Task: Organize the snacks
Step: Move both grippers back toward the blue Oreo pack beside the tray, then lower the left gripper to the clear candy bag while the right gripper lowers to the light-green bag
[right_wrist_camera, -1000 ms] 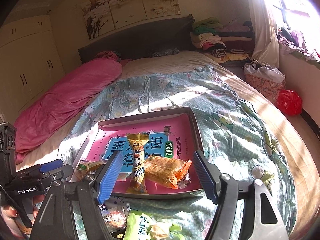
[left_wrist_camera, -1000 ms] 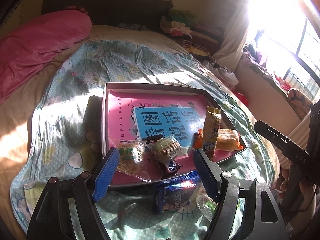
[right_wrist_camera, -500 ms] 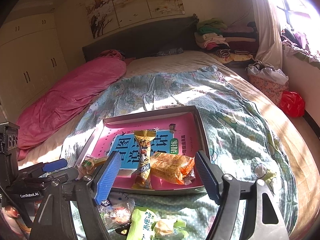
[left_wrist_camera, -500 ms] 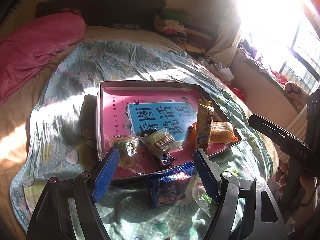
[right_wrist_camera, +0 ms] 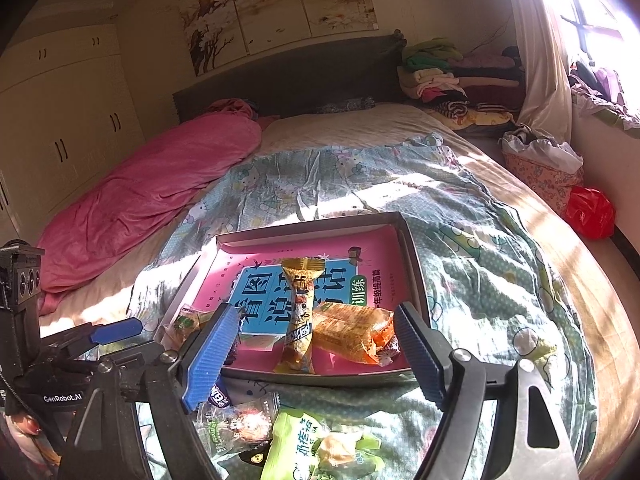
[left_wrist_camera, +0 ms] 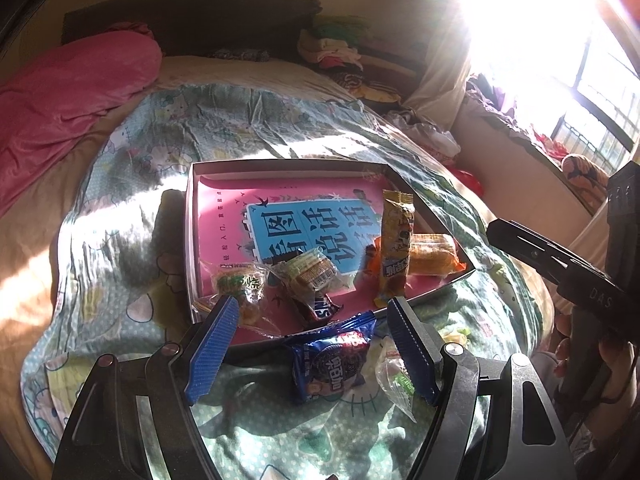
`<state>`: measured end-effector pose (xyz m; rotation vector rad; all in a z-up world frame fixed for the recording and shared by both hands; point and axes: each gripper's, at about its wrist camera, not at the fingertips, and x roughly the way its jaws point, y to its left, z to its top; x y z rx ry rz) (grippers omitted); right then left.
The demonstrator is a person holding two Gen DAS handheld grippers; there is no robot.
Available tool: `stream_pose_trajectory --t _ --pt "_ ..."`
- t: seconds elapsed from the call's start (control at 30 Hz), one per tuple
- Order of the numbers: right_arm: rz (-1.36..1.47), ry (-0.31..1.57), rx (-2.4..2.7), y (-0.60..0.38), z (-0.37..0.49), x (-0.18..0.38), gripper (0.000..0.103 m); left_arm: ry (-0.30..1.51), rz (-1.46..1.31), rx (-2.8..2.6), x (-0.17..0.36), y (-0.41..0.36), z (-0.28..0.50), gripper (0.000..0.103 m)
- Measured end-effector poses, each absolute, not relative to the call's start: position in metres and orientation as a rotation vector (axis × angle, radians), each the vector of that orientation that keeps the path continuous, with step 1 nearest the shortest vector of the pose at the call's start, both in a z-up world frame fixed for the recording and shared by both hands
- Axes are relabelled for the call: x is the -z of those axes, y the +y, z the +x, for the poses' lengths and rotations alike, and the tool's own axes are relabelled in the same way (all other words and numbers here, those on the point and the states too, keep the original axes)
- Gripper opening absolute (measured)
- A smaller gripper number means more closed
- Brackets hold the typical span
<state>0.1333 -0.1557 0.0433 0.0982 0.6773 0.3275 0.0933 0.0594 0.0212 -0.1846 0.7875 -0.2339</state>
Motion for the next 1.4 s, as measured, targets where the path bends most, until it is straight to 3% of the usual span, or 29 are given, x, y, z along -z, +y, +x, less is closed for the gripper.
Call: stream_pose_trajectory --t 1.4 --pt "0.07 0.753 -0.309 -0.176 0.113 -0.026 0.081 0.844 -0.142 0.333 -0.006 0.036 0.071 0.078"
